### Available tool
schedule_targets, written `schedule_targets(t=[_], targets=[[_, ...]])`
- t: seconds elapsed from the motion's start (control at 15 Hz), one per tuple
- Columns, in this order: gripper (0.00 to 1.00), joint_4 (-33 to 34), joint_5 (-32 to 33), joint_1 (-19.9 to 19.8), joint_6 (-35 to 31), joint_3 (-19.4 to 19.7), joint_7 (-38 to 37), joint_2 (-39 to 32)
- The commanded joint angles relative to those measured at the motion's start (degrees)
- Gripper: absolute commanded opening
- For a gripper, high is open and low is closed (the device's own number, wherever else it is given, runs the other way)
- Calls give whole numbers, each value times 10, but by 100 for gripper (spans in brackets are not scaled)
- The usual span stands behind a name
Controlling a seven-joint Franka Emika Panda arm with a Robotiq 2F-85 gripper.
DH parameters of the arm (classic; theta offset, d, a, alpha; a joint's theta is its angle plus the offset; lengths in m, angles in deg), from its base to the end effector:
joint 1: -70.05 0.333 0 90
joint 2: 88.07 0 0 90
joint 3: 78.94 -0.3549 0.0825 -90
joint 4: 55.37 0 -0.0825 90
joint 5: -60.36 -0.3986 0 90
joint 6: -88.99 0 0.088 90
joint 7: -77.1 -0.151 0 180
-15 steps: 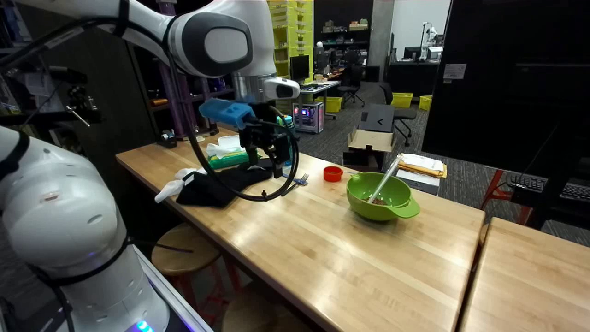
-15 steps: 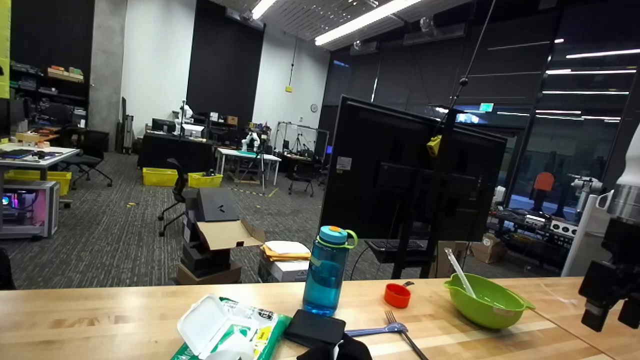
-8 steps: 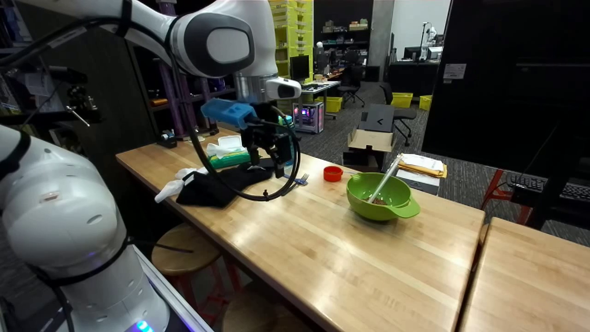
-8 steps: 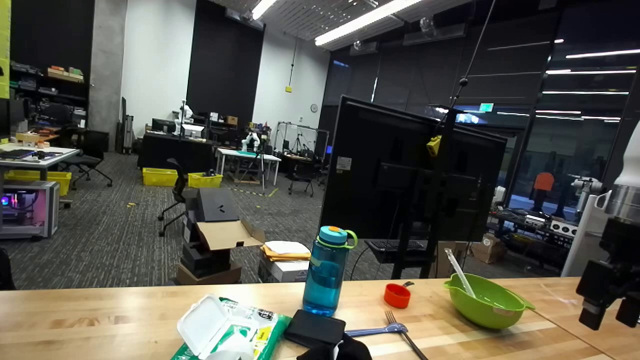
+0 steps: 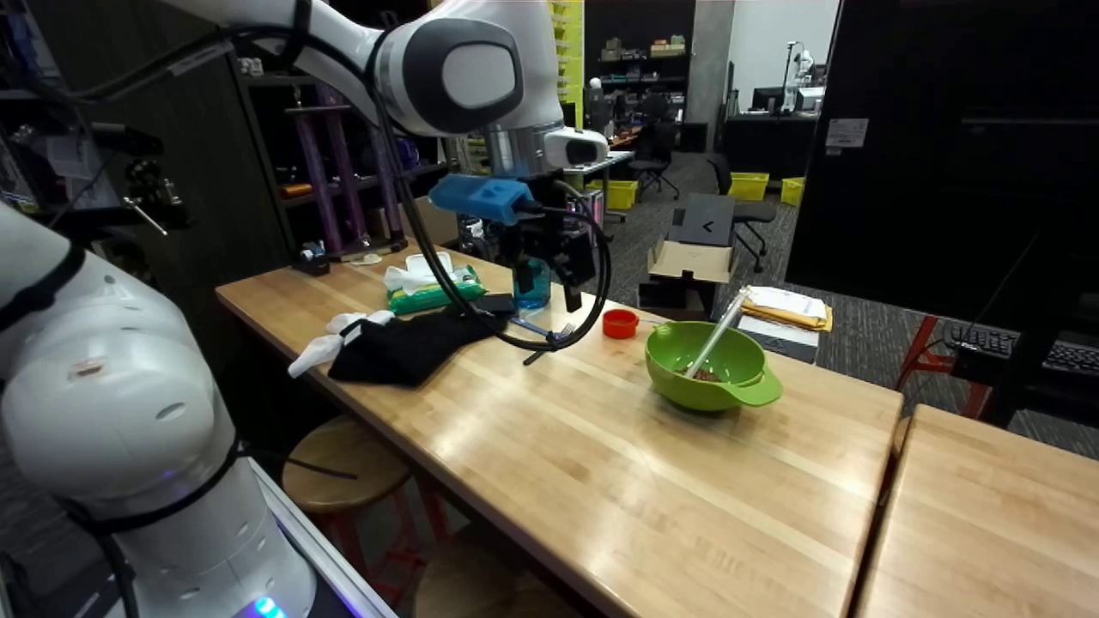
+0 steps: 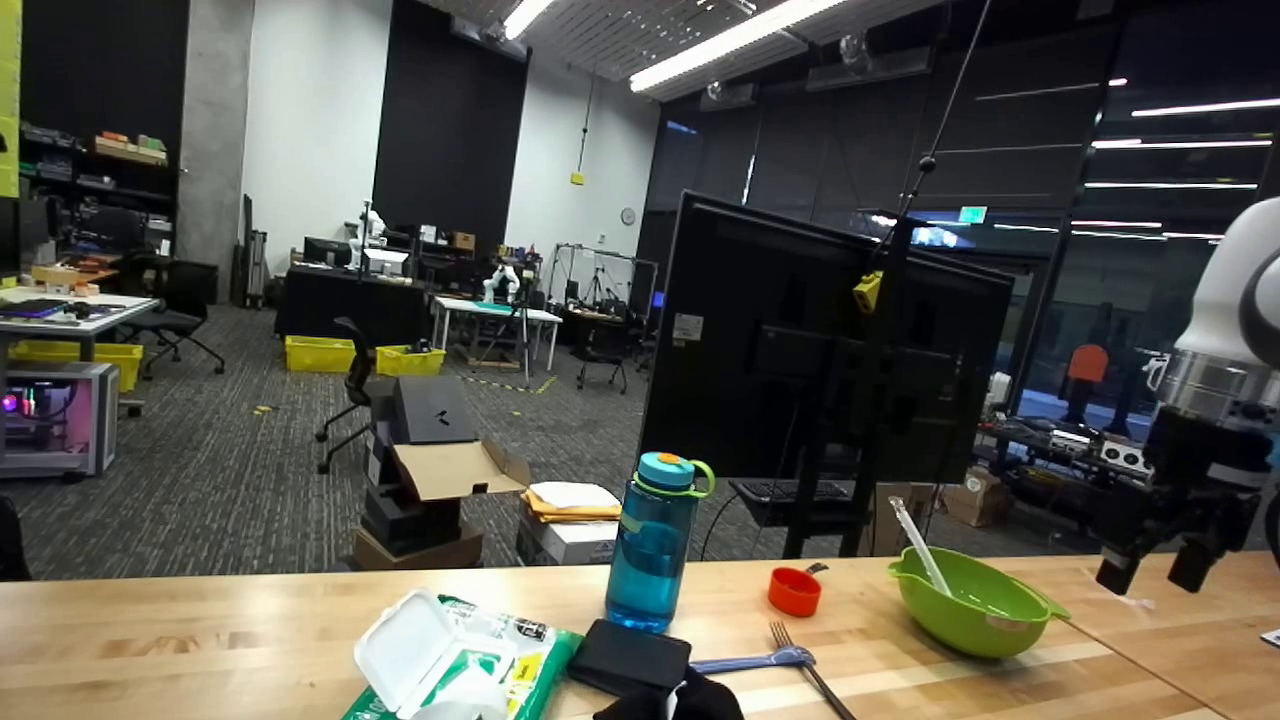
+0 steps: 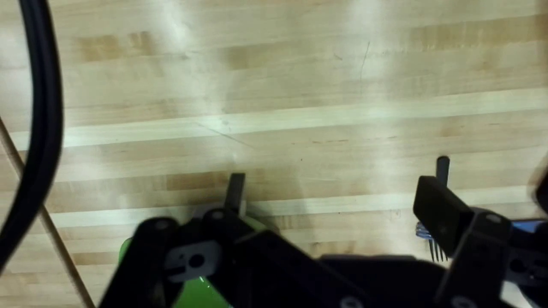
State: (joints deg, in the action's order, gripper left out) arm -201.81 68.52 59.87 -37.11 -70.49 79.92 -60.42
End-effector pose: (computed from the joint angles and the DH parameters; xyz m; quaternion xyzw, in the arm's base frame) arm 0.3806 -0.1384 0.4253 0.9934 -0.0930 0.0570 0.0367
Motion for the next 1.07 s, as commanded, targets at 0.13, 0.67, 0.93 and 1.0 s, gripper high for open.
schedule_targets(t=[0.13,0.67,0.93,1.0], targets=[[100,103,-13,9,-32,11,23,-117],[100,235,-79,23,-52,9,85,-248],[100,303,-96,21,-49,4,102,-304],[100,321,-98,20,-47,3,103,-318]])
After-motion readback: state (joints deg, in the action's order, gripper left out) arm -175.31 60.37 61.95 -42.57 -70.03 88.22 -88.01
